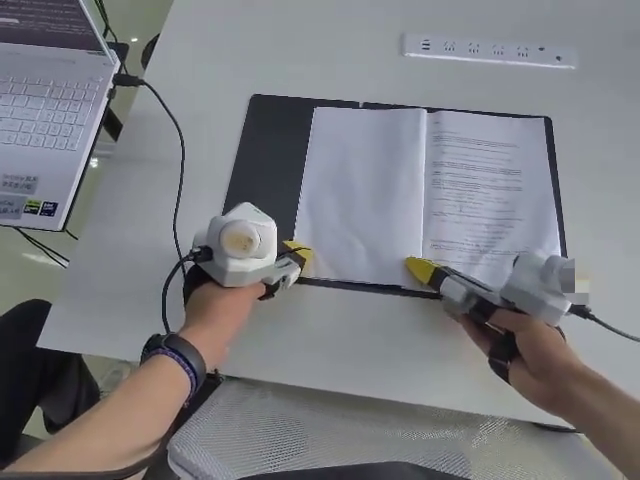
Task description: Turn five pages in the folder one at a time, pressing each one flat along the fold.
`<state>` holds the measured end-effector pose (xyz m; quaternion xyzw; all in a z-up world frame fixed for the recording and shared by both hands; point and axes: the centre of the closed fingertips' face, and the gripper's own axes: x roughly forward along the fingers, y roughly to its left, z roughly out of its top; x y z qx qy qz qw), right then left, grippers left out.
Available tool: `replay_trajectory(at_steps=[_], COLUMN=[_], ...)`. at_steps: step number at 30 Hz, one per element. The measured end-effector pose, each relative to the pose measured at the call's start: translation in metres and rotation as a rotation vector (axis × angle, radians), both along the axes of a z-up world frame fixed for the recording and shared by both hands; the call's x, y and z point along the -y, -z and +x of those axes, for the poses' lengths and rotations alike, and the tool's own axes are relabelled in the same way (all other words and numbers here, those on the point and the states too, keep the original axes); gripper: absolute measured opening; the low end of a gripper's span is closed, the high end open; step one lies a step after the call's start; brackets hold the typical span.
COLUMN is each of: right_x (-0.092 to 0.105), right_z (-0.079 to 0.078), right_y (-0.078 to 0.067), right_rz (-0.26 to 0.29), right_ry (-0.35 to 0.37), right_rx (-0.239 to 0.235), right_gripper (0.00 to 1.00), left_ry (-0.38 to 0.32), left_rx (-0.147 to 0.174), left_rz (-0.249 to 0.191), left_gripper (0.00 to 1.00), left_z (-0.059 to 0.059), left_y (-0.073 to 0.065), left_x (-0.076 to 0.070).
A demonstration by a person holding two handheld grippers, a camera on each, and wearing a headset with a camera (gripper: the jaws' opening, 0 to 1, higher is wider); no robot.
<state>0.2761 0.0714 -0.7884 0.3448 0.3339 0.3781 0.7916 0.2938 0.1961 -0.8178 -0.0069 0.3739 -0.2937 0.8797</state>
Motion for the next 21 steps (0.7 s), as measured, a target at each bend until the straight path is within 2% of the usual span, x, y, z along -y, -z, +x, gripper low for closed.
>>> replay_trajectory(at_steps=[10, 18, 21], right_x=[0.003, 0.005, 0.006], right_z=[-0.014, -0.013, -0.012], right_y=[0.003, 0.005, 0.007], right_rz=[0.01, 0.002, -0.008], right_ry=[-0.01, -0.002, -0.007], right_rx=[-0.033, -0.044, -0.048], right_gripper=[0.0, 0.0, 0.0], left_ry=[0.0, -0.006, 0.012], left_rx=[0.0, -0.003, 0.005], left_rz=[0.0, 0.003, 0.017], left_gripper=[0.0, 0.0, 0.0], left_z=[0.0, -0.001, -0.001], left_y=[0.001, 0.001, 0.001], left_x=[0.0, 0.0, 0.001])
